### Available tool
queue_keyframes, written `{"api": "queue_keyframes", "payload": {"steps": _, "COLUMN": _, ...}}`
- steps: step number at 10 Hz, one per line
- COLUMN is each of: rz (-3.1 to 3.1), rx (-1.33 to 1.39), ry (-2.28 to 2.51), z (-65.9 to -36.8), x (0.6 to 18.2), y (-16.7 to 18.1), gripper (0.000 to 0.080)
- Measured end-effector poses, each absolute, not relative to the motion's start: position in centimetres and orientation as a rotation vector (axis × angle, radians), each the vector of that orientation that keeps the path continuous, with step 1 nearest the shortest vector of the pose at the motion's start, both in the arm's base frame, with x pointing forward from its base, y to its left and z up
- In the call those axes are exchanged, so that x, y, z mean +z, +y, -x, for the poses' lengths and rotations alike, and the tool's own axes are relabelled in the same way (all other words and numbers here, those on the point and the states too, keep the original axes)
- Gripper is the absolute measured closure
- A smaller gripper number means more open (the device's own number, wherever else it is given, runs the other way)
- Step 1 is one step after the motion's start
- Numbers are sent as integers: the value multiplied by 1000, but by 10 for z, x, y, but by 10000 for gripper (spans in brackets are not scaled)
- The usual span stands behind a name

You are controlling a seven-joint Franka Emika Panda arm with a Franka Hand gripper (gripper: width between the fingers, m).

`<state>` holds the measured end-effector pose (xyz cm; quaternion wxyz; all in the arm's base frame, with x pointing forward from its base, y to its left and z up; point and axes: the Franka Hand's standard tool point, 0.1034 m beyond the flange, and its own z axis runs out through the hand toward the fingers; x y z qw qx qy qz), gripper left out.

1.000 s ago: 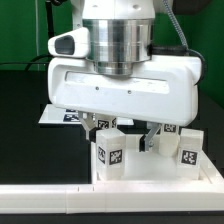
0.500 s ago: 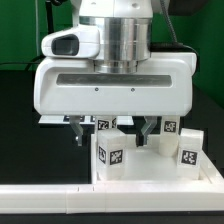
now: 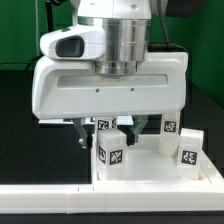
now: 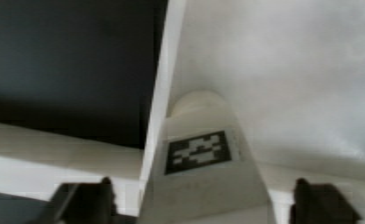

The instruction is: Assemble square table

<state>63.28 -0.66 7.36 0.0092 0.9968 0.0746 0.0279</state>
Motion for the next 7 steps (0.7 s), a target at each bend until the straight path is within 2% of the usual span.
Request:
{"api": "queue_keyframes", "payload": {"steps": 1, "rz": -3113, "rx": 87, "ry": 233, "z": -633, "x": 74, "y": -7, "gripper": 373}}
{"api": "queue_keyframes", "payload": {"steps": 2, "rz": -3120, "rx": 88, "ry": 173, "z": -633, "x": 73, "y": -6, "gripper": 514}}
{"api": "queue_keyframes", "payload": {"steps": 7, "rz": -3095, "rx": 92, "ry": -596, "z": -633, "x": 73, "y": -8, "gripper": 514}}
